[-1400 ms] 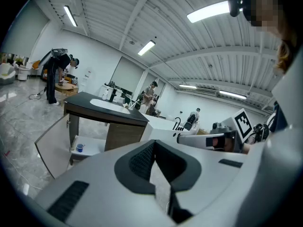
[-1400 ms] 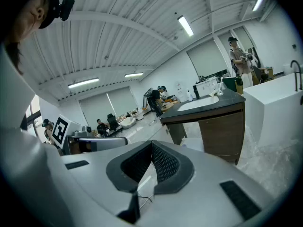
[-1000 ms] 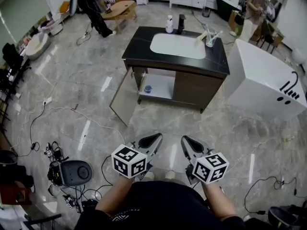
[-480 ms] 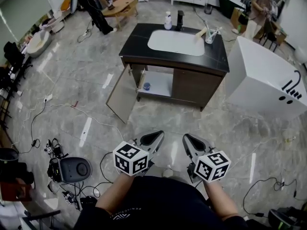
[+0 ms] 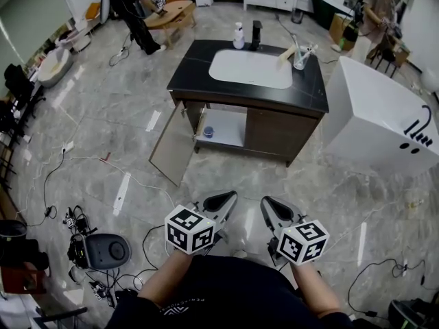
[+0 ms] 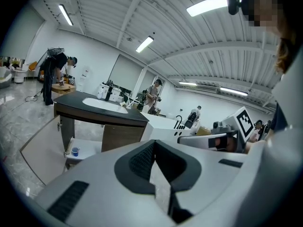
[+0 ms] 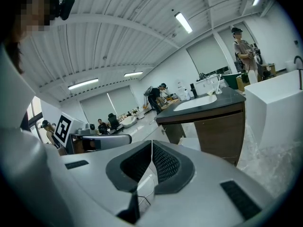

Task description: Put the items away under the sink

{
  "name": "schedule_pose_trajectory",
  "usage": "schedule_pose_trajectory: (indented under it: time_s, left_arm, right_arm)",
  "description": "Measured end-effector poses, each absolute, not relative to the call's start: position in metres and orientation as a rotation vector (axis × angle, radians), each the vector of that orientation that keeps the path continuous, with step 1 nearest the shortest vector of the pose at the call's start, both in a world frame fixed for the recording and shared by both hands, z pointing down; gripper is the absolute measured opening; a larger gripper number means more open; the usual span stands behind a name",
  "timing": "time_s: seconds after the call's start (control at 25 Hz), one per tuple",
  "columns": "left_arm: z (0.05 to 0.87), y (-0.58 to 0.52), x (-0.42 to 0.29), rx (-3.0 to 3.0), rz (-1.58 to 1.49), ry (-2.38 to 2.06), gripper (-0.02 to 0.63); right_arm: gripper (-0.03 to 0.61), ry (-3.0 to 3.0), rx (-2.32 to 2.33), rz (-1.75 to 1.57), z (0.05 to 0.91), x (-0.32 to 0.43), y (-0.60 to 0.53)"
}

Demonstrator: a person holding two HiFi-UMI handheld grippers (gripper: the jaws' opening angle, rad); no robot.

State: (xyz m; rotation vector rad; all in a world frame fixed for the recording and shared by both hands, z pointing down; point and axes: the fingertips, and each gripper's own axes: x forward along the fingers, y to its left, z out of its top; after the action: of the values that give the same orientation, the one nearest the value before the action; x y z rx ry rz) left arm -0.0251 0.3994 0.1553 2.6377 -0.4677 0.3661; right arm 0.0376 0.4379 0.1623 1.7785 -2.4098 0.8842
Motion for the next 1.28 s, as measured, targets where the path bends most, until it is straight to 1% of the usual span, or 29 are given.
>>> schedule_pose_trajectory:
  time_s: [0.56,0.92,1.28]
  left_arm:
    - [0.161,0.291,-0.022,2.607,0.409,-0.421,0.002]
    - [0.165,0.218,-0.033,2.596,0.403,-0.401,0.002]
    - [0.172,0.17,-0.041,2.608,0.436,-0.353,0.002]
  right_arm:
    - [0.035,-2.355,1.821,0.931,0.164,0.048,0.33]
    - [0.035,-2.321,1.83,0.945,0.169,0.036,0.259]
    - [0.035,-2.275,1.831,0.932,0.165,0.034,0.218]
